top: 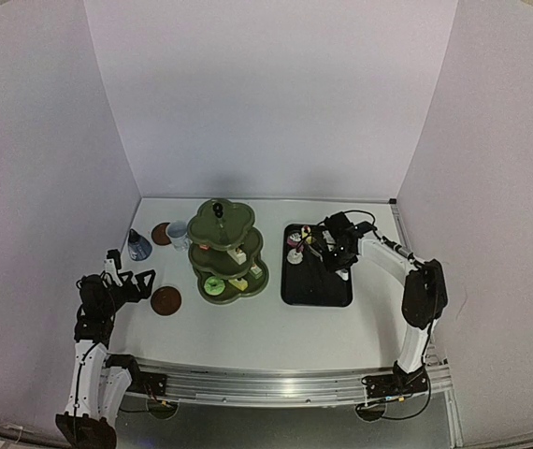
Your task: Serve the afternoon tea
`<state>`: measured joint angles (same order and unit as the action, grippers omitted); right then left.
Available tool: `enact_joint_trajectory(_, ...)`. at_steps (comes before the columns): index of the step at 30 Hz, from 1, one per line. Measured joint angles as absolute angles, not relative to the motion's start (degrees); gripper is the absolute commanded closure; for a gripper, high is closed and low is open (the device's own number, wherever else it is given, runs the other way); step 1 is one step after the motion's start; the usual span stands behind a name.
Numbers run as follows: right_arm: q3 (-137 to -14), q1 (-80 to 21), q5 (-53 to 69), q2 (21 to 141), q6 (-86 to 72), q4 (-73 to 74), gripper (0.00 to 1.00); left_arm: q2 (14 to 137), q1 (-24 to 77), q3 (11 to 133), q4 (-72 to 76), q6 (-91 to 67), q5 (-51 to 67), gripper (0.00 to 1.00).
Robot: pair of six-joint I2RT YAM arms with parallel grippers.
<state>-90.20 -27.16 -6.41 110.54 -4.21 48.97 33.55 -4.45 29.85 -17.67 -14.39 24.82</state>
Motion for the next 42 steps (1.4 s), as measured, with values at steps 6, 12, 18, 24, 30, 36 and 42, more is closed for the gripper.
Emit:
enact_joint_trajectory(6,-92.3,-27.0,-6.0,111.3,-2.5,48.9,0.69,33.8,-4.4,29.8,-17.7,-14.4,24.8,0.0)
enact_joint_trajectory(12,-93.3,-26.9,-6.0,112.5,-2.3,48.9,0.69,33.8,-4.4,29.8,-17.7,-14.3,24.8,0.0)
enact_joint_trajectory(18,-93.4,-26.4,-6.0,112.5,-1.6,48.9,0.69,34.2,-4.4,29.8,-17.7,-14.3,24.8,0.0)
enact_joint_trajectory(24,-95.1,-26.0,-5.4,113.4,0.0,49.6,0.69,34.5,-4.4,29.8,-17.7,-13.9,24.8,0.0)
enact_joint_trajectory(30,-96.8,-26.0,-4.8,115.8,0.3,49.6,0.76,34.5,-4.4,29.8,-17.7,-13.7,24.8,0.0)
enact_joint_trajectory(36,-98.6,-26.0,-4.2,117.2,0.4,49.4,0.99,34.5,-4.4,29.8,-17.7,-13.7,24.8,0.0)
enact_joint_trajectory(42,-98.7,-25.9,-4.0,117.2,0.3,49.4,1.0,34.5,-4.4,29.8,-17.7,-13.6,24.8,0.0)
